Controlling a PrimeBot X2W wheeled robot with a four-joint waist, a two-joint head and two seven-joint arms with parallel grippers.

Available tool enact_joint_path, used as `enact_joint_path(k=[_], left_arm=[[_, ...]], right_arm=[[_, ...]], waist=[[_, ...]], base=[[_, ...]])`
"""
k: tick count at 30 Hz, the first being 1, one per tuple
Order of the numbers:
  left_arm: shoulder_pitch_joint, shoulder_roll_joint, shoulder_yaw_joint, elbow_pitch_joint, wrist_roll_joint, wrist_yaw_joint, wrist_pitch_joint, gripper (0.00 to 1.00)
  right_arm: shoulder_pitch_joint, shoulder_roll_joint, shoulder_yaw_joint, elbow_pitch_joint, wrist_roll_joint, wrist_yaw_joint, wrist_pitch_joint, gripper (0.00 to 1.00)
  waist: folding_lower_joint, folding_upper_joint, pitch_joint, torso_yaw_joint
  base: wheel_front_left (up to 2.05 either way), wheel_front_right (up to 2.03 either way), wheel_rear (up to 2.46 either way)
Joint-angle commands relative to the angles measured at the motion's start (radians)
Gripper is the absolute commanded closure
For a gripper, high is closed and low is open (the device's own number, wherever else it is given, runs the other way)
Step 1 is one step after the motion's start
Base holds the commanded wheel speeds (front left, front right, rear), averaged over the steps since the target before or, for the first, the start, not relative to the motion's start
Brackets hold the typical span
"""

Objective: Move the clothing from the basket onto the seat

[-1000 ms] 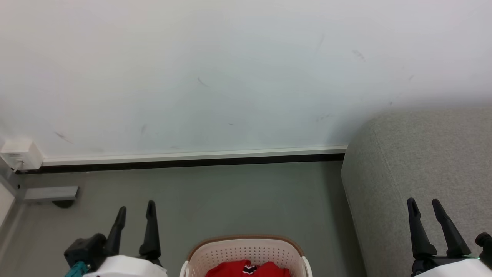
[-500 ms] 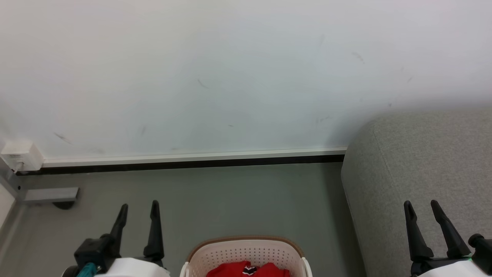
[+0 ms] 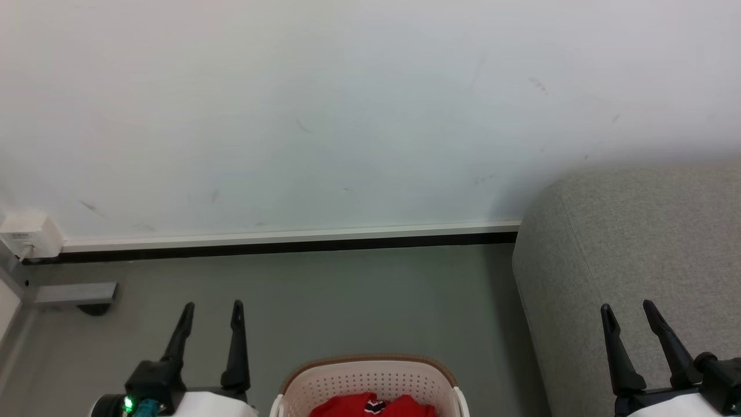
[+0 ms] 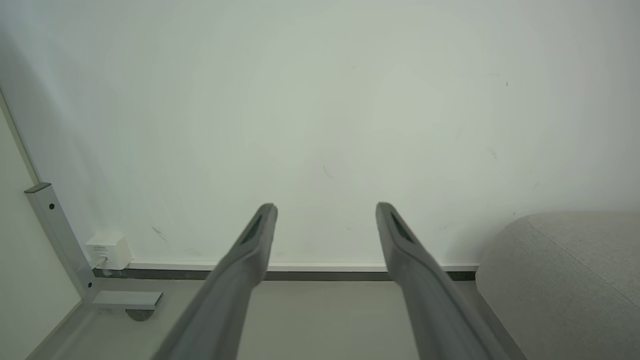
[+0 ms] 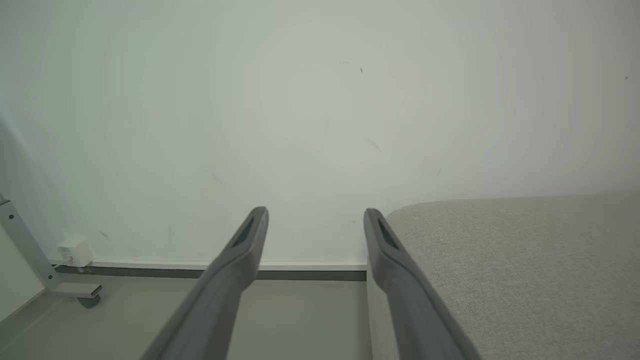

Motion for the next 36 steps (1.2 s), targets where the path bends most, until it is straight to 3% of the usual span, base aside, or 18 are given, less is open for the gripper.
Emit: enact_joint_path(k=[1, 11, 36], left_arm=[[0.009, -0.001, 0.001, -0.004, 0.029, 0.004, -0.011, 0.00], [0.003, -0.003, 0.005, -0.006, 0.103, 0.004, -0.025, 0.00], [0.000, -0.014, 0.030, 0.009, 0.060, -0.021, -0.024, 0.00]], right_arm=[[-0.004, -0.003, -0.005, 0.002, -0.023, -0.002, -0.005, 0.00], [0.001, 0.010, -0.010, 0.000, -0.091, -0.002, -0.009, 0.00], [-0.010, -0.008, 0.005, -0.017, -0.058, -0.002, -0.008, 0.00]], waist=[[0.0000, -0.0001, 0.000, 0.000], [0.0000, -0.0001, 0.002, 0.004], [0.0000, -0.0001, 0.017, -0.005]], base=[[0.00, 0.00, 0.00], [0.00, 0.00, 0.00], [0.00, 0.00, 0.00]])
